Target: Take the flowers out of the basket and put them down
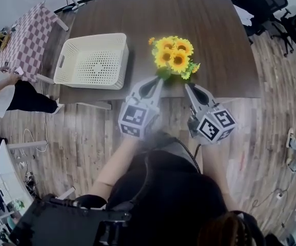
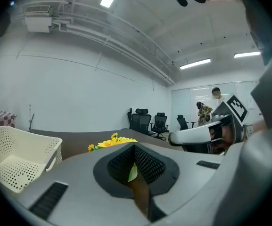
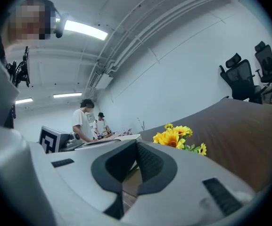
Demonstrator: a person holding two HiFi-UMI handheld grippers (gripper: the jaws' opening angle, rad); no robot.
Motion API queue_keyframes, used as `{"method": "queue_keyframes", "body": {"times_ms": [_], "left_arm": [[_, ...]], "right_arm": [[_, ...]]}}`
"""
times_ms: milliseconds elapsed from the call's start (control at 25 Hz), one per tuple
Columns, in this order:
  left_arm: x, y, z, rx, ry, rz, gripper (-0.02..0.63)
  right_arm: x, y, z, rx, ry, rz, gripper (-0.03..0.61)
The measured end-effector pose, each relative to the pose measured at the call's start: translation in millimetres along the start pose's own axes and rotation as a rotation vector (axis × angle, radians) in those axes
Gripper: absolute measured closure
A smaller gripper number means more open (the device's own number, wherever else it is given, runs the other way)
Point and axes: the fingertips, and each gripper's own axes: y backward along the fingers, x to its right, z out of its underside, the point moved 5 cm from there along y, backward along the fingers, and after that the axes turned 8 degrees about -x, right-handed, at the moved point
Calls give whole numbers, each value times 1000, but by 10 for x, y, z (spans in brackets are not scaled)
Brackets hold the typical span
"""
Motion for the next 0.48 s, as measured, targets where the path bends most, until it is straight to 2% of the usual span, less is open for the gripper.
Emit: {"method": "queue_keyframes", "body": {"times_ms": [320, 480], "left_arm": [[142, 88, -31, 12, -40, 119, 614], [95, 279, 68, 1, -4, 161, 614]], "right_arm": [[-194, 120, 105, 40, -32, 54, 577], [-419, 112, 192, 52, -35, 97, 577]]}}
